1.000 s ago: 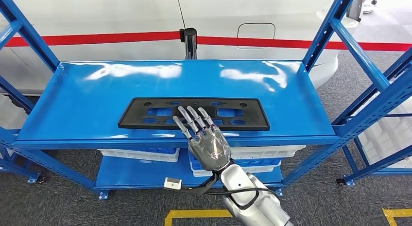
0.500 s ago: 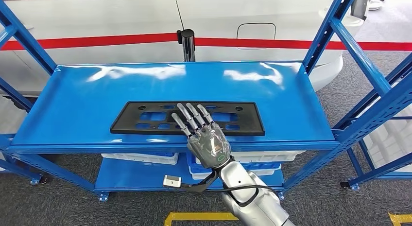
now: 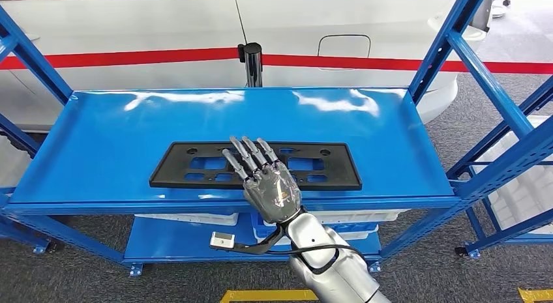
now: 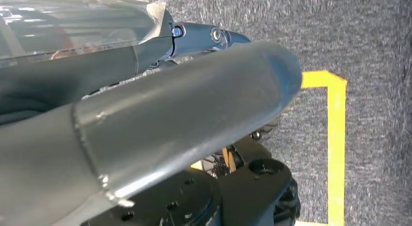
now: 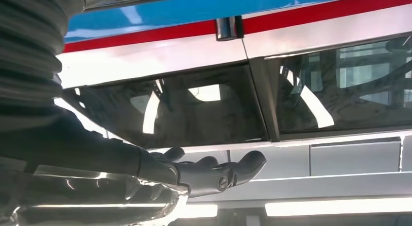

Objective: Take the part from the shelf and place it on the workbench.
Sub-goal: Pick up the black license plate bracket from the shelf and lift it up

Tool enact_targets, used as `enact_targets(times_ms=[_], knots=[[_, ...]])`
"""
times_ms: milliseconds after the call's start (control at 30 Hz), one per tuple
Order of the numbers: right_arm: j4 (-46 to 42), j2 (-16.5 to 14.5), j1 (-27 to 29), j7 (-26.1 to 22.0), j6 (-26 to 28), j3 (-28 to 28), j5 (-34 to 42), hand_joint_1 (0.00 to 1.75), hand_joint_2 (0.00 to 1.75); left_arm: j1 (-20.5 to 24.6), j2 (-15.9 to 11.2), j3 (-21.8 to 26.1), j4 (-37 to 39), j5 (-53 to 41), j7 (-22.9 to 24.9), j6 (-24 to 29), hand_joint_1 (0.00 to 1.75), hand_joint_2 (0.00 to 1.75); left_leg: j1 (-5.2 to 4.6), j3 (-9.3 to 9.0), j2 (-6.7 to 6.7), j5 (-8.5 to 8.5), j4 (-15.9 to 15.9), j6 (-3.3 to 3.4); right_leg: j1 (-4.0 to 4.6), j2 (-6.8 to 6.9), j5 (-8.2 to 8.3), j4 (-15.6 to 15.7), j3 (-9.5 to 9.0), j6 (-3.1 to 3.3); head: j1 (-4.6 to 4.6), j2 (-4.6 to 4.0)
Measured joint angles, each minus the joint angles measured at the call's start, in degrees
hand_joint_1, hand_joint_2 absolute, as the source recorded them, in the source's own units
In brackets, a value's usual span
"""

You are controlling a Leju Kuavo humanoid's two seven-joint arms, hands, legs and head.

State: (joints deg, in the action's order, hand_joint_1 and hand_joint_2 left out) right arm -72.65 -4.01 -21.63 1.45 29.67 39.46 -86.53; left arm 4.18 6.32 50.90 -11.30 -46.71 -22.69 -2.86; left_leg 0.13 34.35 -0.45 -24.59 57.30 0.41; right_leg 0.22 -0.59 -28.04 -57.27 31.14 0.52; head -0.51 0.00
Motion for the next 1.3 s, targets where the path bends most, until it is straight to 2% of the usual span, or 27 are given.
enact_targets(times_ms=[167, 300, 533, 800, 1300], knots=[[1.43, -0.59, -0.49, -1.37, -0.20, 0.89, 1.33, 0.00, 1.75, 0.00, -0.01, 0.00, 0.00, -0.24, -0.51, 1.04, 0.00, 0.00, -0.59, -0.01, -0.06, -0.19, 0.03, 0.59, -0.20, 0.02, 0.11, 0.36, -0.23, -0.16, -0.03, -0.02], [2.08, -0.73, -0.65, -2.10, -1.37, 1.53, 3.14, 0.00, 1.75, -0.02, 0.03, 0.00, 0.01, -0.50, -0.92, 1.51, 0.00, 0.00, -0.66, 0.00, -0.06, -0.25, 0.03, 0.89, -0.24, 0.02, 0.14, 0.61, -0.37, -0.86, -0.01, -0.02], [3.64, -0.62, -0.99, -1.83, -3.94, 2.77, 4.76, 0.00, 1.75, -0.01, 0.22, 0.00, 0.02, -1.45, -0.65, 2.23, 0.00, 0.00, -0.66, -0.05, -0.05, -0.30, 0.05, 1.07, -0.40, 0.02, 0.16, 0.67, -0.38, -0.96, -0.03, -0.02], [9.49, -0.84, -3.14, 5.78, -1.68, 3.23, -2.78, 0.00, 1.75, 0.01, 0.55, 0.00, 0.02, -2.12, -0.63, 2.98, 0.00, 0.00, -0.52, -0.10, -0.04, -0.29, 0.05, 1.07, -0.39, 0.02, 0.17, 0.66, -0.43, -0.97, -0.04, -0.02], [16.95, -0.59, -6.95, 17.65, 1.47, 2.20, -3.34, 0.00, 1.75, 0.17, 1.29, 0.00, 0.02, -3.55, 0.07, 2.96, 0.00, 0.00, -0.46, -0.16, -0.02, -0.28, 0.05, 1.06, -0.38, 0.01, 0.17, 0.66, -0.44, -0.97, -0.03, -0.02]])
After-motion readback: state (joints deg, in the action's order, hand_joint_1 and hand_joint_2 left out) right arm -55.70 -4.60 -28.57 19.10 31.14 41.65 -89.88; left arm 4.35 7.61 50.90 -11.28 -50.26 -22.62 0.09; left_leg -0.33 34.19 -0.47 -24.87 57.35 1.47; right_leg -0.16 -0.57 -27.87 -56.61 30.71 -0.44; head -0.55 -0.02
